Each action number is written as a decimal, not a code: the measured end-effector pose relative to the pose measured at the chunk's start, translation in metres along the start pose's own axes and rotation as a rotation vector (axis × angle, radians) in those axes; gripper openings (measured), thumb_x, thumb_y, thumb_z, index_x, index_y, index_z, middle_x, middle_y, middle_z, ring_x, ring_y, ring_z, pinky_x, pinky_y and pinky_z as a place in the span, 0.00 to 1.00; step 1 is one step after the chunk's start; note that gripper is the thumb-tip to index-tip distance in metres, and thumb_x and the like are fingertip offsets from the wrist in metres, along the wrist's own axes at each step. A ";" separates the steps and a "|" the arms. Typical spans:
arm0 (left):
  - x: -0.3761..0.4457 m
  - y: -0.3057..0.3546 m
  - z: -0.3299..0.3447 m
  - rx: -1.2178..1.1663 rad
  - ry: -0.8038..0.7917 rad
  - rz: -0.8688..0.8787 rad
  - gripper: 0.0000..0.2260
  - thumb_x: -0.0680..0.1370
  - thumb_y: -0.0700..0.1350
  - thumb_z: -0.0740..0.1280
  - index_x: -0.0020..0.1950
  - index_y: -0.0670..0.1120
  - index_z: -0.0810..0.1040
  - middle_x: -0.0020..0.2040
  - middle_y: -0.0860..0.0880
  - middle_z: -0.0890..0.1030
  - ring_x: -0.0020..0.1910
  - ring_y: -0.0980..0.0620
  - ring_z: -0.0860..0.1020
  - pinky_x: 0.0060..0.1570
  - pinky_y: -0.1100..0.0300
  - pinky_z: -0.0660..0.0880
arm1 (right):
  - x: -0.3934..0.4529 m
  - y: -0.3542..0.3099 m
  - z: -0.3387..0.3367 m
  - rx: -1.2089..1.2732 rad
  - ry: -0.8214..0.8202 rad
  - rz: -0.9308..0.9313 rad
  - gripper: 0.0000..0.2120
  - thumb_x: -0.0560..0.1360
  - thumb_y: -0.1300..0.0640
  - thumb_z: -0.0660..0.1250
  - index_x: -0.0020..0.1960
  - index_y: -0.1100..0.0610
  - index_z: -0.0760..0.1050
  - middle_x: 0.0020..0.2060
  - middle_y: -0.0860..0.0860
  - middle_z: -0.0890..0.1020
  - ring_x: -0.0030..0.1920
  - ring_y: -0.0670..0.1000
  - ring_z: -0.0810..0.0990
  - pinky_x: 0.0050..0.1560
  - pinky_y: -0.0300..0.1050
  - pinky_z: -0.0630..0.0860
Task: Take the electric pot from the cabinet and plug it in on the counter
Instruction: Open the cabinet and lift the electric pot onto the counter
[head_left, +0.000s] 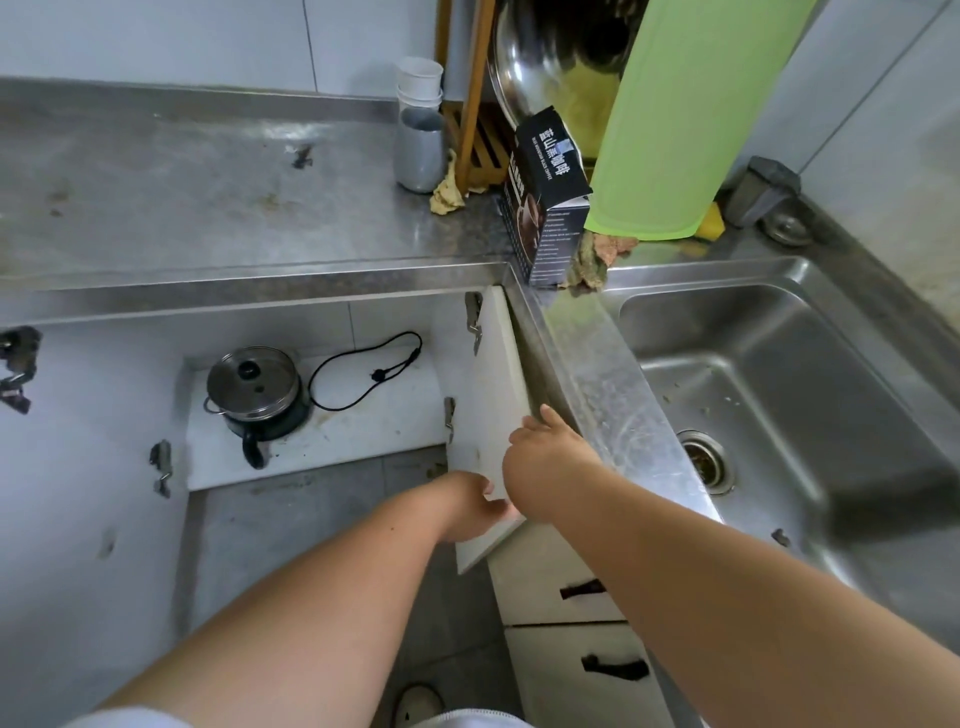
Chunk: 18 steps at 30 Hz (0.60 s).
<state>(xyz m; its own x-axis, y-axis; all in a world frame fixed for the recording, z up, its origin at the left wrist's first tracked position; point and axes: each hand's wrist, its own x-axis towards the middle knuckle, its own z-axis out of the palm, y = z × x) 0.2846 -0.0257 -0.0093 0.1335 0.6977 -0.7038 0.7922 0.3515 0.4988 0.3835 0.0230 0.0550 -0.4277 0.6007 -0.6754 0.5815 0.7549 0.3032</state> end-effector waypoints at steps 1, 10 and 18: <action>-0.002 -0.005 -0.003 0.002 0.003 -0.020 0.29 0.76 0.62 0.54 0.71 0.47 0.67 0.72 0.46 0.70 0.68 0.46 0.70 0.61 0.55 0.66 | 0.001 0.002 0.001 -0.021 -0.019 0.019 0.20 0.76 0.56 0.61 0.67 0.55 0.71 0.71 0.56 0.67 0.75 0.57 0.56 0.76 0.55 0.39; -0.023 -0.043 -0.040 -0.092 0.163 -0.072 0.26 0.78 0.59 0.57 0.72 0.47 0.67 0.73 0.47 0.69 0.70 0.47 0.68 0.62 0.57 0.65 | 0.002 0.004 0.001 -0.066 -0.040 0.099 0.16 0.76 0.56 0.59 0.64 0.56 0.73 0.66 0.56 0.73 0.72 0.59 0.62 0.75 0.59 0.35; -0.066 -0.117 -0.085 -0.161 0.280 -0.257 0.27 0.78 0.58 0.58 0.74 0.48 0.64 0.74 0.46 0.66 0.71 0.46 0.67 0.69 0.56 0.64 | 0.031 -0.025 -0.051 0.121 0.227 0.104 0.16 0.73 0.60 0.57 0.59 0.56 0.74 0.58 0.55 0.76 0.62 0.57 0.72 0.75 0.59 0.40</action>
<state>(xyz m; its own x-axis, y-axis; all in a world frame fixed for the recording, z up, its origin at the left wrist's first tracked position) 0.1325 -0.0598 0.0212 -0.2412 0.7094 -0.6622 0.6723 0.6142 0.4131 0.3204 0.0361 0.0613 -0.4979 0.7272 -0.4725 0.7030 0.6575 0.2711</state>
